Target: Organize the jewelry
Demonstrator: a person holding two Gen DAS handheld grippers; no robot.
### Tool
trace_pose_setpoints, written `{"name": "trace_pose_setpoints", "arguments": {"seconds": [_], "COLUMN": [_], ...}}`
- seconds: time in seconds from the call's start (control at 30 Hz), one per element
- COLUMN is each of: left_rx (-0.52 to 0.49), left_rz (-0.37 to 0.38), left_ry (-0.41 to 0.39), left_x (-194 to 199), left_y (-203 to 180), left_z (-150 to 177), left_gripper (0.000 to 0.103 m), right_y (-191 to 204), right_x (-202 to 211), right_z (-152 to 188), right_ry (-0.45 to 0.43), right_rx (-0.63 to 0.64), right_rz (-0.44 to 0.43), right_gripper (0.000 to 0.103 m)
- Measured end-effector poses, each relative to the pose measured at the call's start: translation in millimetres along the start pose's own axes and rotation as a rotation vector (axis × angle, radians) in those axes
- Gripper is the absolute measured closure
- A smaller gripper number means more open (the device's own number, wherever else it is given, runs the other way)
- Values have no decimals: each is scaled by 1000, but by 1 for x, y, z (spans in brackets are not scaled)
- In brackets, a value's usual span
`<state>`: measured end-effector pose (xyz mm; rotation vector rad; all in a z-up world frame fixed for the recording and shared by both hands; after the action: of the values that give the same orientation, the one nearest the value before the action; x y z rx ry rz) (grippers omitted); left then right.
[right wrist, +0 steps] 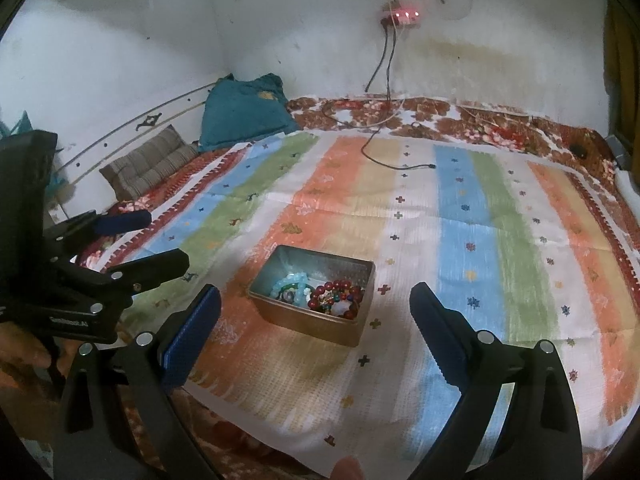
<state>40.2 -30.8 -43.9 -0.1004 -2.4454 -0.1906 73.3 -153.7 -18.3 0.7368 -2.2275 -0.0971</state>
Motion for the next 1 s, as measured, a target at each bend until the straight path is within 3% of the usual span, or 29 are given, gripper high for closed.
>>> {"name": "trace_pose_setpoints", "arguments": {"seconds": [1.0], "left_rx": [-18], "left_rz": [-21], "left_ry": [-53], "left_x": [10], "left_y": [-4], "left_z": [-5], "left_gripper": [6], "right_y": [12], "right_x": [16], "right_z": [-1], "right_ry": [-74], "right_rx": [37], "right_rz": [-15], "right_gripper": [6]}}
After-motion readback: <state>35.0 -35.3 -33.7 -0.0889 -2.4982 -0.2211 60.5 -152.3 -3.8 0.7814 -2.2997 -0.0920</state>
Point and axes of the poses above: each gripper's, at about its wrist camera, not at the fingertips, and x roughly against the way its jaws point, y to its left, z to its underside, the point moved 8 cm from there along -x, roughly the way its jaws point, and after that the axes turned 12 degrees about -x, right-handed, at the moved point
